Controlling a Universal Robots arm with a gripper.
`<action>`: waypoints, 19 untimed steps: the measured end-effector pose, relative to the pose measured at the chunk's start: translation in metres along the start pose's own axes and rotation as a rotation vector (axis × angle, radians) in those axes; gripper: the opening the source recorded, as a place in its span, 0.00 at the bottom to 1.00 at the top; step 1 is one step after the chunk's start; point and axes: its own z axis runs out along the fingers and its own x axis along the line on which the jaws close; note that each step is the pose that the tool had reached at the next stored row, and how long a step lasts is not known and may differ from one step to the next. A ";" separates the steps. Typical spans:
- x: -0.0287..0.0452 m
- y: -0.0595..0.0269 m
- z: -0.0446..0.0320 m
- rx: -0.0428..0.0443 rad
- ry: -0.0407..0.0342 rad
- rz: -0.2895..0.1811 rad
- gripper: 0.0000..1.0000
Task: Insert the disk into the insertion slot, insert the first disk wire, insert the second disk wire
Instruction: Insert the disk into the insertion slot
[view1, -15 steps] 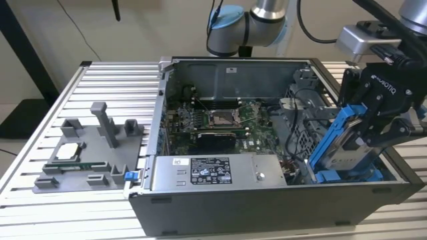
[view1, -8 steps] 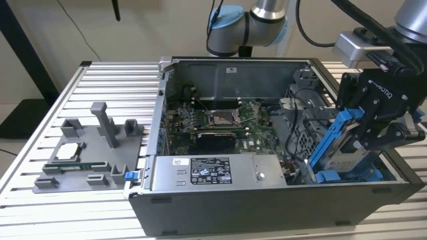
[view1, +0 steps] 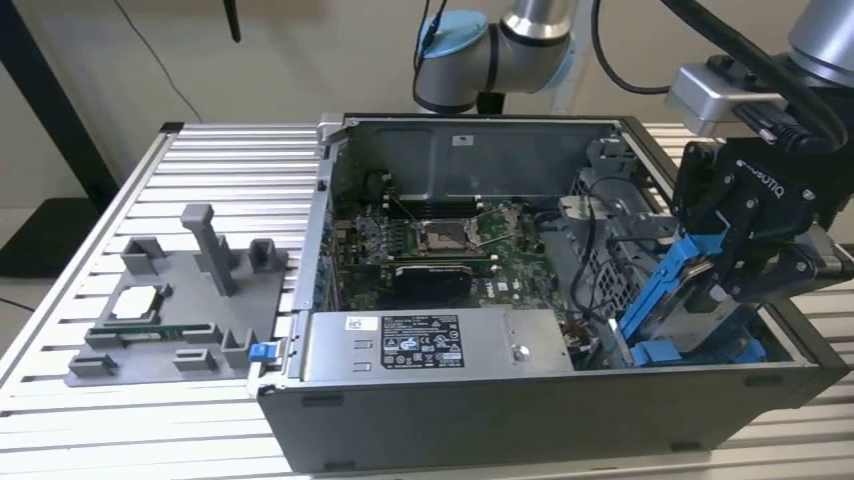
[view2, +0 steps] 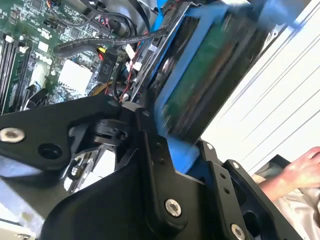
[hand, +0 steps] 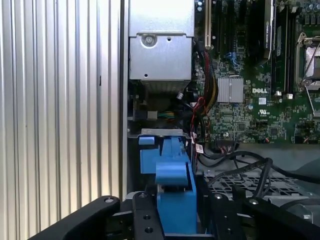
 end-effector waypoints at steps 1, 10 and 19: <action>0.0000 0.0000 0.0001 0.0000 -0.0001 0.000 1.00; 0.0000 0.0001 -0.0022 0.0000 -0.0025 0.000 1.00; -0.0023 0.0022 -0.0024 0.0093 -0.1011 -0.002 1.00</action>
